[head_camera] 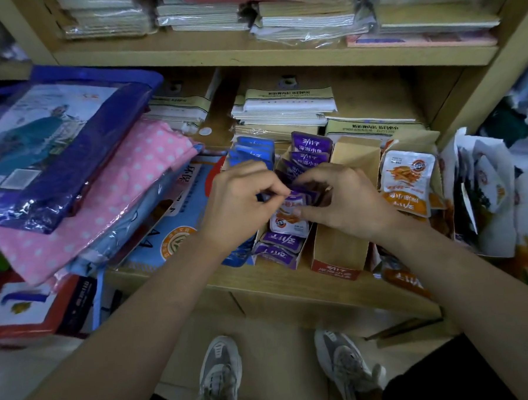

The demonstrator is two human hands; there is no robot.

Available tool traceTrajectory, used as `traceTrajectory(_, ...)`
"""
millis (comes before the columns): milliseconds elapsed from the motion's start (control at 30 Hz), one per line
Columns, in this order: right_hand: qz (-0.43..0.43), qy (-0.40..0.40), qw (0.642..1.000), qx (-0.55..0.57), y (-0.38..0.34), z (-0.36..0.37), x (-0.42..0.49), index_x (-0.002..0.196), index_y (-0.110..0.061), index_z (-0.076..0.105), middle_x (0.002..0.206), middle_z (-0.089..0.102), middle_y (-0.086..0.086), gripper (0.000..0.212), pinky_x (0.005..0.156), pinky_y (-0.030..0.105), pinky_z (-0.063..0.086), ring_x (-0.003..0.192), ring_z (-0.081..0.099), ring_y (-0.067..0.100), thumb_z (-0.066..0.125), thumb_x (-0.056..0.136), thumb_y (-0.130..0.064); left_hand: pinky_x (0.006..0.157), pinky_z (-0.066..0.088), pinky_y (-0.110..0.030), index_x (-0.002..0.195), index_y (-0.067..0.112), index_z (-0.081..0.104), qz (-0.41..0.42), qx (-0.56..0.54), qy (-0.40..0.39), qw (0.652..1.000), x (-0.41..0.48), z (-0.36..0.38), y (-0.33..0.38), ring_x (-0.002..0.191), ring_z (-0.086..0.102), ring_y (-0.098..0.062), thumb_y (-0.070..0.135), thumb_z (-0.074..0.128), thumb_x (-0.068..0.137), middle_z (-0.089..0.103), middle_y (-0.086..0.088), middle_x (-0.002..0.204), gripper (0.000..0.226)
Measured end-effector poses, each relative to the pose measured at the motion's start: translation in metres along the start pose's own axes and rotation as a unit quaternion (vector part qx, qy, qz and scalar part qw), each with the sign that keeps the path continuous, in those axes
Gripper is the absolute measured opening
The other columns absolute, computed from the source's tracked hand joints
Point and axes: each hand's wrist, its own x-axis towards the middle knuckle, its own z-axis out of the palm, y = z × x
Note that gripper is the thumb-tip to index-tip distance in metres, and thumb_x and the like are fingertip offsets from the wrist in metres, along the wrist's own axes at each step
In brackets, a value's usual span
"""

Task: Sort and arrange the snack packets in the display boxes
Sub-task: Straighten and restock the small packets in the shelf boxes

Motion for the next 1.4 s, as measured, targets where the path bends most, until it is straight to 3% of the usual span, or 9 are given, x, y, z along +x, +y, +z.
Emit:
traceTrajectory(233,-0.031,0.053,0.997,-0.055,0.001,0.009,0.003,0.102,-0.015,0.070,0.096,0.067,-0.002,0.020,0.073,0.039,0.056,0.088,0.062,0.013,0.077,0.086,-0.026,0.057,0.055,-0.023,0.090,0.011,0.066,-0.051,-0.065,-0.065,0.994,-0.006,-0.025,0.004,0.087,0.063,-0.014,0.017,0.088,0.077,0.061,0.003,0.095,0.026)
traceTrajectory(400,-0.017,0.059,0.996,-0.057,0.001,0.009,0.003,0.109,-0.011,0.068,0.109,0.070,0.003,0.028,0.079,0.036,0.057,0.102,0.063,0.014,0.078,0.087,-0.027,0.084,0.043,-0.035,0.118,0.034,0.071,-0.007,0.061,-0.317,0.946,-0.028,-0.033,-0.003,0.103,0.049,-0.007,0.070,0.067,0.074,0.067,0.023,0.109,0.057)
traceTrajectory(533,-0.007,0.051,0.997,-0.063,0.001,0.009,0.003,0.110,-0.012,0.065,0.114,0.070,0.003,0.031,0.076,0.030,0.056,0.108,0.063,0.013,0.077,0.087,-0.030,0.092,0.025,-0.038,0.126,0.039,0.062,0.034,0.164,-0.398,0.902,-0.036,-0.018,0.000,0.108,0.033,-0.008,0.064,0.049,0.091,0.061,0.028,0.105,0.044)
traceTrajectory(700,-0.006,0.027,0.998,-0.057,0.000,0.011,0.001,0.110,-0.012,0.064,0.117,0.069,0.004,0.032,0.079,0.038,0.060,0.111,0.063,0.015,0.077,0.087,-0.030,0.087,0.023,-0.037,0.105,0.034,0.073,0.001,0.152,-0.382,0.912,-0.035,-0.012,-0.002,0.100,0.032,-0.007,0.051,0.036,0.097,0.063,0.021,0.089,0.041)
traceTrajectory(833,-0.012,0.030,0.998,-0.061,-0.001,0.011,0.000,0.114,-0.012,0.065,0.117,0.068,0.003,0.033,0.081,0.039,0.060,0.112,0.062,0.015,0.077,0.088,-0.029,0.083,0.026,-0.041,0.076,0.028,0.069,-0.015,0.117,-0.320,0.940,-0.035,-0.012,-0.002,0.088,0.029,-0.007,0.045,0.049,0.094,0.040,0.013,0.074,0.031)
traceTrajectory(967,-0.006,0.026,0.998,-0.048,0.001,0.009,0.000,0.118,-0.014,0.065,0.120,0.068,0.002,0.036,0.083,0.039,0.060,0.114,0.062,0.014,0.077,0.088,-0.029,0.081,0.026,-0.036,0.091,0.026,0.079,-0.074,0.048,-0.222,0.971,-0.033,-0.017,-0.005,0.079,0.032,-0.003,0.050,0.057,0.089,0.040,0.016,0.077,0.033)
traceTrajectory(1167,0.029,-0.030,0.996,0.076,0.000,-0.001,0.003,0.120,-0.019,0.069,0.108,0.064,-0.012,0.029,0.066,0.005,0.045,0.100,0.058,-0.002,0.072,0.092,-0.016,0.060,0.053,-0.031,0.094,0.012,0.080,-0.054,0.054,-0.011,0.997,-0.019,-0.024,-0.001,0.069,0.064,-0.009,0.033,0.075,0.089,0.074,0.003,0.080,0.023)
traceTrajectory(1267,0.051,-0.091,0.989,0.100,-0.002,-0.003,-0.001,0.123,-0.023,0.065,0.113,0.062,-0.012,0.040,0.069,0.015,0.055,0.102,0.061,-0.001,0.078,0.086,-0.015,0.057,0.051,-0.033,0.086,0.009,0.080,-0.025,0.055,0.040,0.997,-0.012,-0.013,0.004,0.065,0.063,-0.013,0.025,0.081,0.087,0.071,-0.001,0.078,0.016)
traceTrajectory(1400,-0.003,-0.023,1.000,0.017,-0.005,0.007,-0.002,0.118,-0.019,0.070,0.109,0.067,-0.006,0.041,0.079,0.030,0.058,0.098,0.064,0.006,0.083,0.080,-0.029,0.057,0.053,-0.030,0.085,0.007,0.077,-0.034,0.006,0.041,0.999,-0.010,-0.002,0.014,0.068,0.060,-0.007,0.023,0.085,0.083,0.064,0.000,0.083,0.018)
